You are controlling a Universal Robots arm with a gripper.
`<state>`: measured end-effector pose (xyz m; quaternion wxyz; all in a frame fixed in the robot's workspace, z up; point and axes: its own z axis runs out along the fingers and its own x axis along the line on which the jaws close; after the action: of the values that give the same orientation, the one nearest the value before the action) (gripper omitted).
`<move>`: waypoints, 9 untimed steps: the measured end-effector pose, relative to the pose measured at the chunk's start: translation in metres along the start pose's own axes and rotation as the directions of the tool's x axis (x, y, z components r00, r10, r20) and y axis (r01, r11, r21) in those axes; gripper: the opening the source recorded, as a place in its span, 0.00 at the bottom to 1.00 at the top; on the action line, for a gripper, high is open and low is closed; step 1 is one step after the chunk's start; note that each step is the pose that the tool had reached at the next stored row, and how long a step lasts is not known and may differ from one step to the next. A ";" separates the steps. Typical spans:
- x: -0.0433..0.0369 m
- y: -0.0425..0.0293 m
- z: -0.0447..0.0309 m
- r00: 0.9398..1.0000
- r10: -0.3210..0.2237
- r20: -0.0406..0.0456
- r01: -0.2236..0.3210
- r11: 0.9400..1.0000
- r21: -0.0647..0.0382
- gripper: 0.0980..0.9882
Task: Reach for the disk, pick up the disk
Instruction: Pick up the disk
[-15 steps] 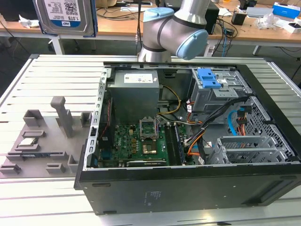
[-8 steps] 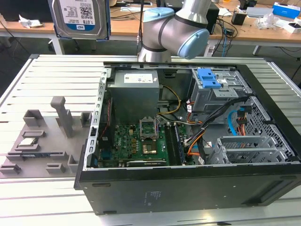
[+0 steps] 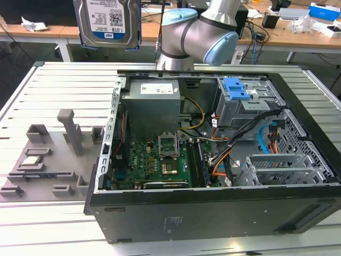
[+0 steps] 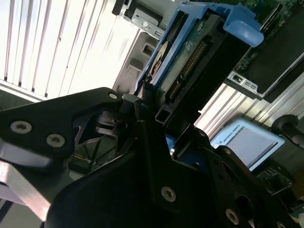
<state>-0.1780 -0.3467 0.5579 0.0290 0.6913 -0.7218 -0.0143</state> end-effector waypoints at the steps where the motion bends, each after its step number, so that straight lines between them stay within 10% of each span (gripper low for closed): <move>1: -0.0002 -0.0049 0.0008 1.000 0.000 0.000 0.000 1.000 0.000 0.30; 9: -0.0013 -0.0269 0.0050 1.000 0.000 0.000 0.000 1.000 0.000 0.30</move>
<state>-0.1514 -0.3467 0.5512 0.0292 0.6913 -0.7218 -0.0142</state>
